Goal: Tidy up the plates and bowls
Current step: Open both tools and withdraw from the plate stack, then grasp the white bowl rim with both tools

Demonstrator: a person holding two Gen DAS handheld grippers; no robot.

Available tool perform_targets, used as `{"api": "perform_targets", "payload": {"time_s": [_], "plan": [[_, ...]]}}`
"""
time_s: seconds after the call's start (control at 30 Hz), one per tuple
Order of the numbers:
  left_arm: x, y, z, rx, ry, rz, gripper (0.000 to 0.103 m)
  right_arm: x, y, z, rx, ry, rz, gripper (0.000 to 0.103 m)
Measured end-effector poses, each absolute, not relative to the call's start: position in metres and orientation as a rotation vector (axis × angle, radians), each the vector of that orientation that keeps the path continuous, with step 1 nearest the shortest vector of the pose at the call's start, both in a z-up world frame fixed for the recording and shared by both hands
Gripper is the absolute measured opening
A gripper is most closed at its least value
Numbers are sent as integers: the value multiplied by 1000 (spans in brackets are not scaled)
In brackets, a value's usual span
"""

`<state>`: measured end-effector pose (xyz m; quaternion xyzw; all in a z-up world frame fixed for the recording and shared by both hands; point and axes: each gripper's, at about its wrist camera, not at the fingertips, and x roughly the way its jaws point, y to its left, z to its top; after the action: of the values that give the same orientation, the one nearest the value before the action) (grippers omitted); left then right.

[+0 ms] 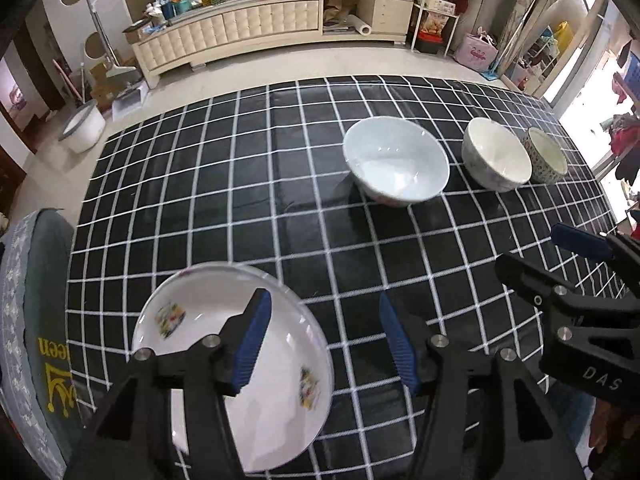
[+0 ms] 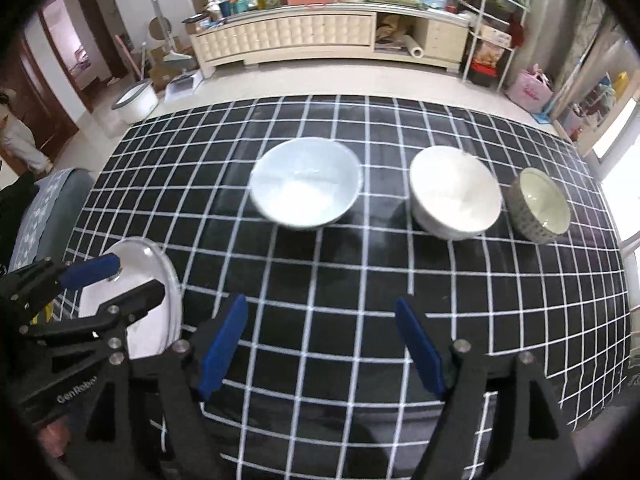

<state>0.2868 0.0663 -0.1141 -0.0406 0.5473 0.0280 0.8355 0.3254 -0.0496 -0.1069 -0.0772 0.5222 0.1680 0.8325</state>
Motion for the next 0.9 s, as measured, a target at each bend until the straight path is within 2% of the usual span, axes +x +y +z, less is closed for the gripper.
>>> {"api": "perform_targets", "payload": {"time_s": [0.27,0.7,0.77,0.9], "plan": [[342,67,-126,-155,1185,34,54,367,-53,-119,-190,1130,327,80],[412,59,-161,-111,1251,43,54,416,-38,-145,-204,1171,341,80],[420,60,-166,-111,1260,45,54,422,-35,-149,-207,1186,350,70],[434,62,-175,-103,1277,62,54,434,-33,-161,-197,1226,358,58]]}}
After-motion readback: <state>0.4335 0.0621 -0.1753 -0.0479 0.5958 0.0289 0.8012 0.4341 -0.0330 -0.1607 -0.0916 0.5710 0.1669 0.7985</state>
